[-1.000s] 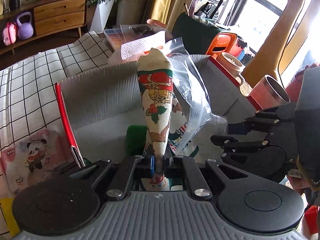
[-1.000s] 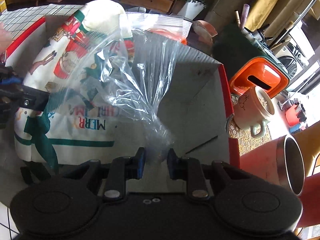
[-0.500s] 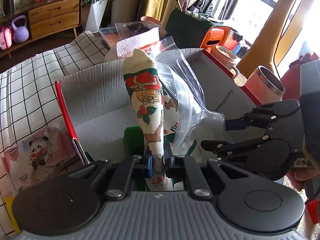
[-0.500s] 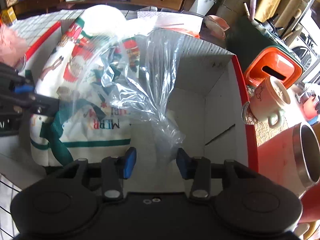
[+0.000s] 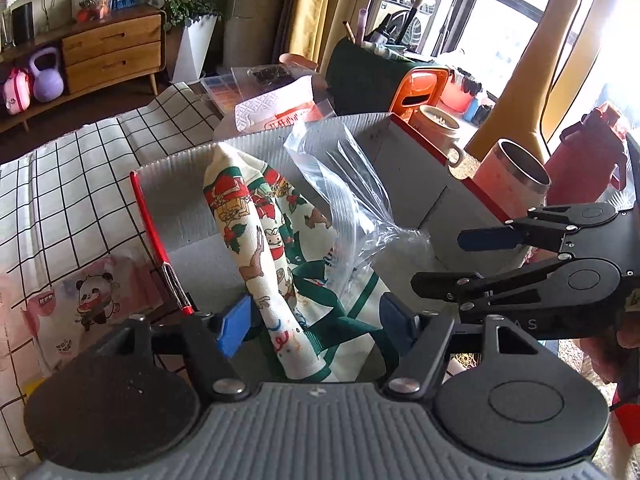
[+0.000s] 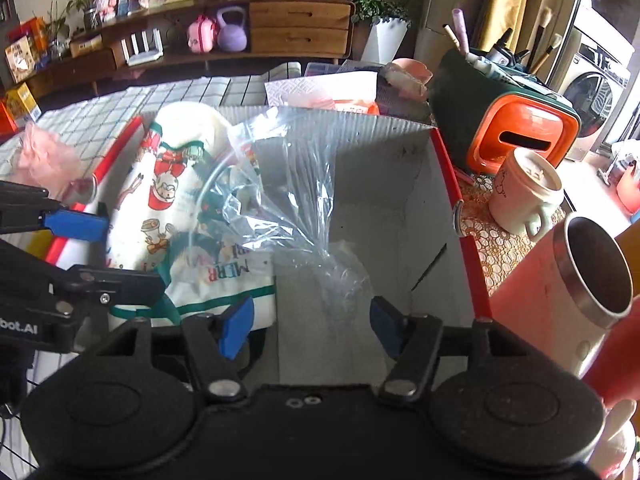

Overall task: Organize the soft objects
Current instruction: 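Lower the apron and bag into the red box and open both grippers, then withdraw both grippers from the red box toward the table items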

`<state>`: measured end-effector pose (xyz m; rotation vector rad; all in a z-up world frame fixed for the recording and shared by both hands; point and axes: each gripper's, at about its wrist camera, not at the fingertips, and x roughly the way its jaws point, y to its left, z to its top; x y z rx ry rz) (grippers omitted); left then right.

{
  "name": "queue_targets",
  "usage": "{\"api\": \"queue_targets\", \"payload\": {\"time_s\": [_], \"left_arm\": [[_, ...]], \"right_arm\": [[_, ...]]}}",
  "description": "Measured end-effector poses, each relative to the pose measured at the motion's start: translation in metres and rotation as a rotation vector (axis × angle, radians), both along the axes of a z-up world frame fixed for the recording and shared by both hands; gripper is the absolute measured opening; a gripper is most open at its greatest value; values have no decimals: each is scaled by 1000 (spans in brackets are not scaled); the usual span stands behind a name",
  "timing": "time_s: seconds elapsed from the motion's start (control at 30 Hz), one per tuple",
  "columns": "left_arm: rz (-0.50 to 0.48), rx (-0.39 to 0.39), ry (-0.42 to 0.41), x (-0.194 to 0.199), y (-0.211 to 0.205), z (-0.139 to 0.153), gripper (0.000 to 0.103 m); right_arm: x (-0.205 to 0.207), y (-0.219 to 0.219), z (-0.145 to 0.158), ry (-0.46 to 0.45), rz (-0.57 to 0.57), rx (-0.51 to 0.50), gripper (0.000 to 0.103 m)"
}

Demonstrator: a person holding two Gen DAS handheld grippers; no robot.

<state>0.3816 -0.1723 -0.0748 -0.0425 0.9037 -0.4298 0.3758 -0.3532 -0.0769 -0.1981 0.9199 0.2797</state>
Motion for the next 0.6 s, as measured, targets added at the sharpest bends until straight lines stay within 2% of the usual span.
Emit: {"api": "queue_targets", "payload": {"time_s": [0.07, 0.2, 0.43, 0.6], "left_arm": [[-2, -8, -2, -4, 2, 3, 69], [19, -3, -21, -14, 9, 9, 69], [32, 14, -80, -42, 21, 25, 69], [33, -19, -99, -63, 34, 37, 73]], "right_arm": [[-7, -2, 5, -15, -9, 25, 66], [-21, -9, 14, -50, -23, 93, 79], [-51, -9, 29, -108, -33, 162, 90], [-75, 0, 41, -150, -22, 190, 97]]}}
